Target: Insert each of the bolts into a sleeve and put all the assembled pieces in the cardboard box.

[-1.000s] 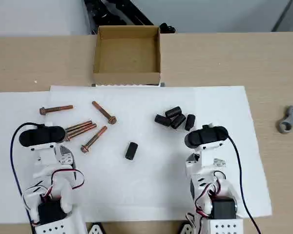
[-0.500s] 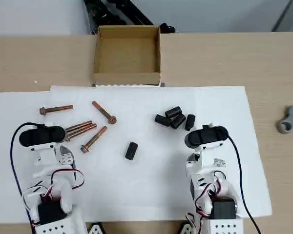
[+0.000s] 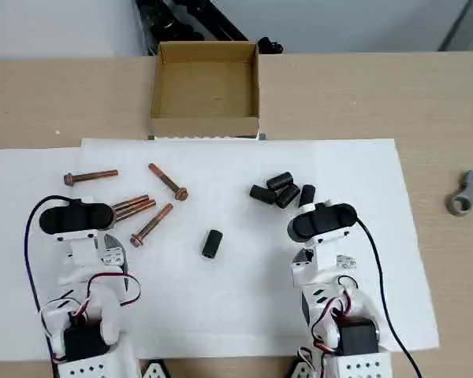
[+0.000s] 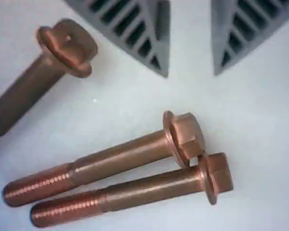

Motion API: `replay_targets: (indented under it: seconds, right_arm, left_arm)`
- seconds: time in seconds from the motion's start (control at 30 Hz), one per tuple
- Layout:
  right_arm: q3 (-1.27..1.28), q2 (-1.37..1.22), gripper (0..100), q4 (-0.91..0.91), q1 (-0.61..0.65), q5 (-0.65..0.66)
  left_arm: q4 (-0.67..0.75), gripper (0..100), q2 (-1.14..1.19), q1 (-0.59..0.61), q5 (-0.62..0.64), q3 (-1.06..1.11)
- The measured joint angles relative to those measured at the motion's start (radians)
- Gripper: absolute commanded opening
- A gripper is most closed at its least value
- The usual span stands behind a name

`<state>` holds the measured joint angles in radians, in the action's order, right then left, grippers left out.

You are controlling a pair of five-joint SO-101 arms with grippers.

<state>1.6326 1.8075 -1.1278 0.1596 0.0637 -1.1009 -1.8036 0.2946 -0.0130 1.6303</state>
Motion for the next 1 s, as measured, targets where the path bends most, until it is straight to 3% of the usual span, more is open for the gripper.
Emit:
replay_targets:
  seconds: [0.13, 0.3, 0.57, 0.77, 1.0]
  right_arm:
    - [-0.023, 0.000, 0.4, -0.005, 0.000, 0.000]
    - [-0.195, -0.057, 0.4, -0.086, 0.002, 0.000]
    - [-0.537, -0.540, 0.4, -0.120, 0.002, -0.071]
    - [-0.844, -0.921, 0.4, -0.121, 0.008, -0.080]
    - [-1.079, -1.206, 0.7, -0.123, 0.092, -0.017]
  left_arm:
    - [-0.017, 6, 0.000, 0.002, -0.023, 0.000]
    - [-0.034, 6, 0.000, 0.002, -0.247, -0.006]
    - [-0.044, 1, 0.040, 0.002, -0.249, -0.235]
    - [-0.046, 1, 0.365, 0.041, -0.239, -0.523]
    - [-0.049, 1, 1.011, 0.138, -0.052, -0.933]
